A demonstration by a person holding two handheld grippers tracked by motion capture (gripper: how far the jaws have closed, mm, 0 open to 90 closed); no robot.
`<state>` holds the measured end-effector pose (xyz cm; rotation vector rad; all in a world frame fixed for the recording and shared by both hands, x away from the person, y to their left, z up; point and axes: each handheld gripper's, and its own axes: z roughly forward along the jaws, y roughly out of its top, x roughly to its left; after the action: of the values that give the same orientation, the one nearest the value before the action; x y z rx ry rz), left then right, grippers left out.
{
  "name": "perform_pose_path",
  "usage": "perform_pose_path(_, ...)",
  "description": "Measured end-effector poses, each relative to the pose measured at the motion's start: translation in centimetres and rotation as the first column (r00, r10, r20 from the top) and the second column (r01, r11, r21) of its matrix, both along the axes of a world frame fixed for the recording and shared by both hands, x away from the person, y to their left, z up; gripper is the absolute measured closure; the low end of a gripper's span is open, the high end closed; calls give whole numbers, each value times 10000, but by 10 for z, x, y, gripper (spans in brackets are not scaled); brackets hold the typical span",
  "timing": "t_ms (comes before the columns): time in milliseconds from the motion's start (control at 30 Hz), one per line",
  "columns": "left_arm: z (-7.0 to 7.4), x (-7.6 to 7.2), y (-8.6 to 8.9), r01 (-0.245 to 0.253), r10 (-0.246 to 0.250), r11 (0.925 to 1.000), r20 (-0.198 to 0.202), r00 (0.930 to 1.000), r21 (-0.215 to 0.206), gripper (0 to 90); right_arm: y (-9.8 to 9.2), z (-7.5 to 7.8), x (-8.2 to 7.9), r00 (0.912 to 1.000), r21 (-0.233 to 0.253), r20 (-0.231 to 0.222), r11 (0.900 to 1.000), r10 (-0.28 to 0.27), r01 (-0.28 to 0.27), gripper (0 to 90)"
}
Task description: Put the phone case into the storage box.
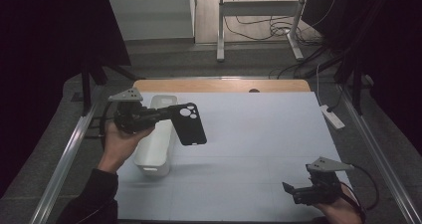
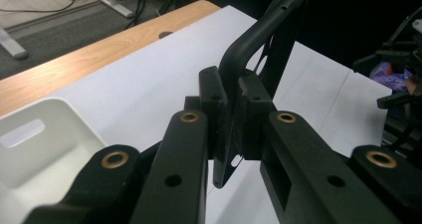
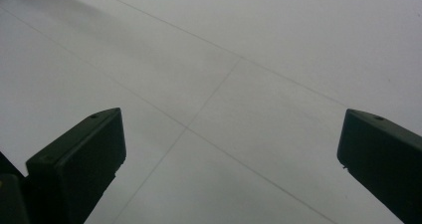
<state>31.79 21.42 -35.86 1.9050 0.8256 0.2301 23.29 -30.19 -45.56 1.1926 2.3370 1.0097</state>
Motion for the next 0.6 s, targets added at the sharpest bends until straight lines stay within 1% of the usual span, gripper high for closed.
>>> perform_pose_path(67,1,1,5,-116,116,9999,4,9999,-11,838,-2,-1,-3,10000,-113,20,9999,-87,87,0)
perform_pose_path(167,2,2,9,-180,179,9998,-11,9998,-15,838,-3,-3,-4,9999,-170,-71,9998,-128,127,0)
perform_pose_path(233,3,3,13,-280,280,9996,8,9996,5,838,-3,-5,-5,9997,-315,-180,9994,-181,175,0)
perform_pose_path(367,5,5,18,-354,354,9994,35,9994,8,838,-3,-5,-8,9998,-455,-127,9989,-131,125,0)
perform_pose_path(600,12,10,26,-588,585,9981,150,9982,196,838,-4,-5,-8,9999,-440,-77,9989,-144,140,0)
